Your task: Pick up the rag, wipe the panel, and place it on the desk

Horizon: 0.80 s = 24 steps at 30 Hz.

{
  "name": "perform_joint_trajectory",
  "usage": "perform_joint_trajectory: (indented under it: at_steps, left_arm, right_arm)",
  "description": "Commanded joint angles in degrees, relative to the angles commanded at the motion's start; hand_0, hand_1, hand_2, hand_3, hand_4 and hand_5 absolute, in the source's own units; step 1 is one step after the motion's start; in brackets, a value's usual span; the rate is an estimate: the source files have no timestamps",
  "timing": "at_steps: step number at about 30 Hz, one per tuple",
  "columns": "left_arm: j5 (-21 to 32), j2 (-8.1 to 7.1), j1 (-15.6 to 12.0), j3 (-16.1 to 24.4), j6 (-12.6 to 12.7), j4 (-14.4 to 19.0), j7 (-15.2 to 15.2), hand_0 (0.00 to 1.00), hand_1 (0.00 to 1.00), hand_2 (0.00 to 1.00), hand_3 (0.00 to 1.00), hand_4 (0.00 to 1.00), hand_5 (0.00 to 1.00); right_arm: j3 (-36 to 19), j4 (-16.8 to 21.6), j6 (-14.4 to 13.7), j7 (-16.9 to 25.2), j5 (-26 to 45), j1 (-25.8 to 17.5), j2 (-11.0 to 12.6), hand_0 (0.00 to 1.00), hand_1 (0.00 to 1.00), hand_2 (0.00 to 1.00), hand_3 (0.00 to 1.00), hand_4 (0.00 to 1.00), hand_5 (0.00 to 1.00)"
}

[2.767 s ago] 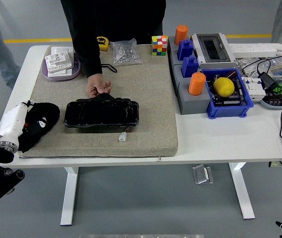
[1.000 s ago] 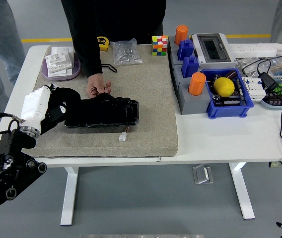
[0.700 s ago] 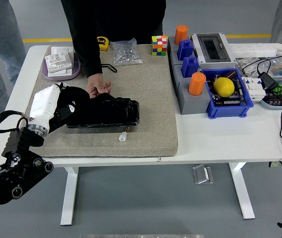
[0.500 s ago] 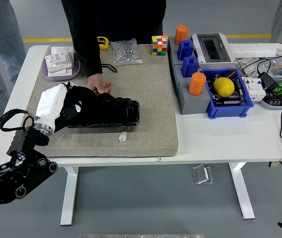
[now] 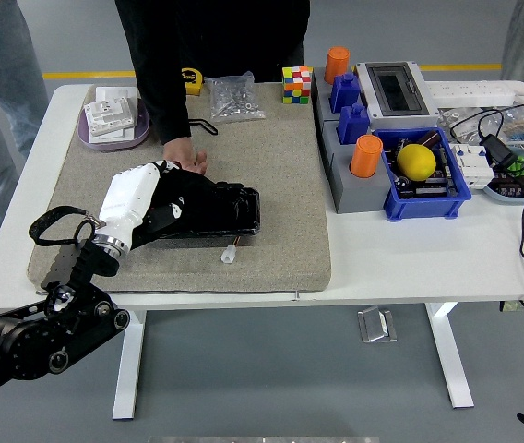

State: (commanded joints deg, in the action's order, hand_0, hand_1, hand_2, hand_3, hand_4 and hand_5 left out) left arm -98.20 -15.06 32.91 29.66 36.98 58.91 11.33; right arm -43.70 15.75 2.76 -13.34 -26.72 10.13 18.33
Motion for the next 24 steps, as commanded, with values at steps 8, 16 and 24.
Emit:
perform_joint_trajectory:
  at_steps: [8, 16, 24]
  left_arm:
    - [1.0, 0.81, 2.7, -3.4, 0.0, -1.4, 0.2, 0.23, 0.17, 0.525, 0.469, 0.216, 0.002]
    - [1.5, 1.51, 4.2, -5.6, 0.0, -2.2, 1.0, 0.233, 0.169, 0.525, 0.467, 0.213, 0.002]
    - [2.3, 2.69, 6.3, -9.4, -0.3, -1.8, 1.7, 0.231, 0.168, 0.526, 0.468, 0.211, 0.002]
  right_arm:
    - [0.7, -0.2, 0.1, -0.2, 0.3, 0.3, 0.3, 0.766, 0.585, 0.709, 0.624, 0.998, 0.557]
    - [1.3, -0.5, 0.4, -0.4, 0.6, 0.5, 0.6, 0.769, 0.584, 0.708, 0.624, 0.998, 0.557]
    - [2.2, -0.5, 0.4, -0.5, 0.8, 0.8, 0.8, 0.769, 0.584, 0.708, 0.624, 0.998, 0.556]
